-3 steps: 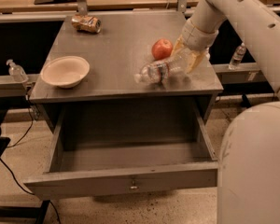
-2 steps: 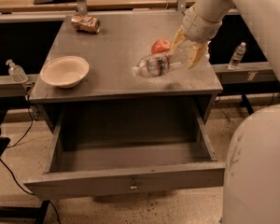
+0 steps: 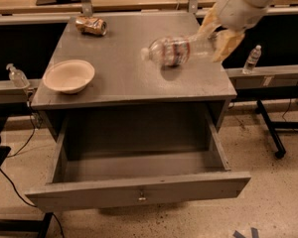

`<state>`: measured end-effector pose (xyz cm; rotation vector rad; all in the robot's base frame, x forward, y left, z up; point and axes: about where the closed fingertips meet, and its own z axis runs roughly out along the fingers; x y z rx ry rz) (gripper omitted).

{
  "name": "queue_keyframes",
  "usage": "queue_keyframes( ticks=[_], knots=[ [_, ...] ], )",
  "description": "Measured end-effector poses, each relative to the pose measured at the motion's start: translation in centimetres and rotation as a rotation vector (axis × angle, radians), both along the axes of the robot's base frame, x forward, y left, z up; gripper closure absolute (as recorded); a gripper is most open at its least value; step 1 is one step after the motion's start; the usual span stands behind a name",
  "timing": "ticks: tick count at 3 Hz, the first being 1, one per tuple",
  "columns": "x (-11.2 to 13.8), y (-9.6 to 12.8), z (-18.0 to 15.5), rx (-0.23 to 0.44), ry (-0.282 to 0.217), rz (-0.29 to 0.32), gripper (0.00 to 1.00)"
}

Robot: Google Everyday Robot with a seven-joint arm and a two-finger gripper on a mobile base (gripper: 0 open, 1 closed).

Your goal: Place water bottle into top drawer

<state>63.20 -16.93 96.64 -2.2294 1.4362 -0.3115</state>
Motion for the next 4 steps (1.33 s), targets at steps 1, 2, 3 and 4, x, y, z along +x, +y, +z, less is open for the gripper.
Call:
queue_keyframes(
  ticks=[1, 2, 3, 4],
  knots=[
    [-4.7, -2.5, 2.3, 0.075, -0.129, -0.252, 1.0],
    [-4.2, -2.4, 0.0, 0.106, -0.107, -0.296, 1.0],
    [-4.1, -2.2, 0.1, 0.104, -0.106, -0.289, 1.0],
    [-5.0, -2.9, -5.7, 0.153, 0.018, -0.369, 1.0]
  ],
)
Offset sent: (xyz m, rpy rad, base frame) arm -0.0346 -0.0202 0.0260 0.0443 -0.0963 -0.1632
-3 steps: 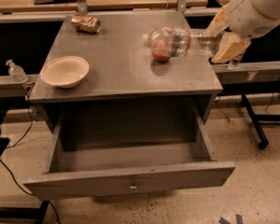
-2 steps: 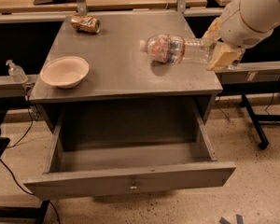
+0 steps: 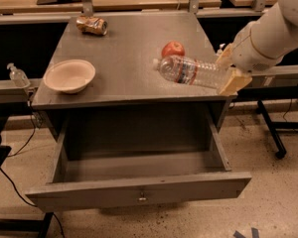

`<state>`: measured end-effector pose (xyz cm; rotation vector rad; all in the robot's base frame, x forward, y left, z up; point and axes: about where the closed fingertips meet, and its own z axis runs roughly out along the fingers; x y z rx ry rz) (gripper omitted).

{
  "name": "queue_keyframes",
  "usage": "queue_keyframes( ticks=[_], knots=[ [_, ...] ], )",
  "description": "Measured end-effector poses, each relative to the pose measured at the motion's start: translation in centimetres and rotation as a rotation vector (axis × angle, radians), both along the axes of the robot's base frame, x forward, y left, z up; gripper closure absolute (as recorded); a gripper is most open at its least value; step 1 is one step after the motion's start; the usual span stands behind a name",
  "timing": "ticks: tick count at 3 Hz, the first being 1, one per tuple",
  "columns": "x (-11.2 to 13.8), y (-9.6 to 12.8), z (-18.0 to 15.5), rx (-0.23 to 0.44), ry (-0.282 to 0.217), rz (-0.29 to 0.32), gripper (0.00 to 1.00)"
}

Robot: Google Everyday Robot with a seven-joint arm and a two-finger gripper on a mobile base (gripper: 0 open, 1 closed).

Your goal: Place water bottle into top drawer

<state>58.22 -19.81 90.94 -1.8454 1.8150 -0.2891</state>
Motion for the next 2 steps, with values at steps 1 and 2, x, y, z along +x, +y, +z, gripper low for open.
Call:
queue_keyframes(
  ticks=[1, 2],
  knots=[
    [-2.1, 1.0, -7.3, 0.032, 0.14, -0.07, 1.0],
    [-3.5, 2.4, -11.8, 0.015, 0.21, -0.09, 1.0]
  ],
)
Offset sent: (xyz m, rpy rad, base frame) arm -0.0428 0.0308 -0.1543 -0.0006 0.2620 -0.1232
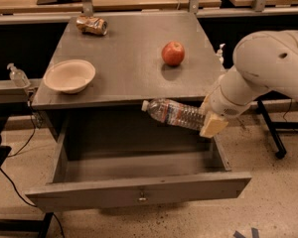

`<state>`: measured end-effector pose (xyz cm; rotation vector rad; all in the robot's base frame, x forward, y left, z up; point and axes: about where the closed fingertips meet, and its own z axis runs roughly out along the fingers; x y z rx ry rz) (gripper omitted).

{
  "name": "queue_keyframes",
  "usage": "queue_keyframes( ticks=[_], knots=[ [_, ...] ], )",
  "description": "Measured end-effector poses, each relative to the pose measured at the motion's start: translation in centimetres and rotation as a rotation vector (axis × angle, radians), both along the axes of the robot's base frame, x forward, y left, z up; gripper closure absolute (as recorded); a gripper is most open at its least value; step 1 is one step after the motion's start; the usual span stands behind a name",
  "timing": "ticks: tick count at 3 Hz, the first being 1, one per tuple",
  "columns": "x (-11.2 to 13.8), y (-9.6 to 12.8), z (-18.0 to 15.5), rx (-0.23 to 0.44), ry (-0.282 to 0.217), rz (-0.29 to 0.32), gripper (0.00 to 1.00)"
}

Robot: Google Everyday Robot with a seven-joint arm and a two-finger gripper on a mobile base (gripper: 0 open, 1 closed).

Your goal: Place water bottle into top drawer

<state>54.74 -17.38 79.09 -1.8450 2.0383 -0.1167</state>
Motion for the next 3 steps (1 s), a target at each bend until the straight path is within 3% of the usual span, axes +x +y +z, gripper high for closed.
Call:
queue_keyframes(
  ticks=[1, 2, 3],
  knots=[
    [-1.0, 1.6, -2.2, -0.005, 0.032, 0.055, 1.0],
    [-1.7, 4.4, -5.5, 0.068, 0.09, 0.176, 1.0],
    [-2.1, 5.9, -8.1, 0.091, 0.158, 0.226, 1.0]
  ],
)
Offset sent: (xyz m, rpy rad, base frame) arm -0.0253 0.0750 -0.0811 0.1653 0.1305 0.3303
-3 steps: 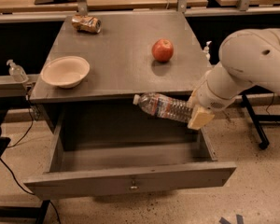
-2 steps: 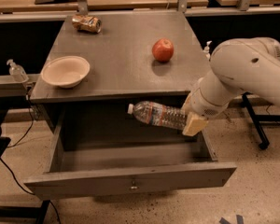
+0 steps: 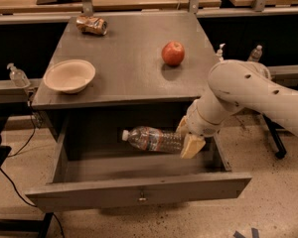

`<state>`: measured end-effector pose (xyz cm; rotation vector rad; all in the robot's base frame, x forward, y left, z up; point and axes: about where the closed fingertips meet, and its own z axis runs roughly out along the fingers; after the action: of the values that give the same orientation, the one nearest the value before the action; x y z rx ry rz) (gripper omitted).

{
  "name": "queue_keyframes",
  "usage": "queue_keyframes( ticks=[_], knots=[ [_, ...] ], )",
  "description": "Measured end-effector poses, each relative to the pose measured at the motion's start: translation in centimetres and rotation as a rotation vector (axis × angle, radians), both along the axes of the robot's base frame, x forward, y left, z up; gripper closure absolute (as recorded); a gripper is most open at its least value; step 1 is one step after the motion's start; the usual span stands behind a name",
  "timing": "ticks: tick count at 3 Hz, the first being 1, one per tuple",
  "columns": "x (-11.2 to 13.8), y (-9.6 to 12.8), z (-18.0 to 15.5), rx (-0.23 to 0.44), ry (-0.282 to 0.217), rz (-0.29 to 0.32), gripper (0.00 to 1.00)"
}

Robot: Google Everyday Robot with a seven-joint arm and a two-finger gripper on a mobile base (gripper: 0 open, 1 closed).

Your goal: Place water bottle into top drawer

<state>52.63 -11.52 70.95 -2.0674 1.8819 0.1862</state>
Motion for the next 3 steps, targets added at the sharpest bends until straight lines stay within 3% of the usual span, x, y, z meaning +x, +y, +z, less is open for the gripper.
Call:
queue_keyframes(
  ticks=[2, 3],
  knots=[
    [-1.7, 0.4, -3.5, -0.048, 0.097, -0.017, 1.0],
    [-1.7, 0.5, -3.5, -0.046, 0.098, -0.015, 0.81]
  ],
)
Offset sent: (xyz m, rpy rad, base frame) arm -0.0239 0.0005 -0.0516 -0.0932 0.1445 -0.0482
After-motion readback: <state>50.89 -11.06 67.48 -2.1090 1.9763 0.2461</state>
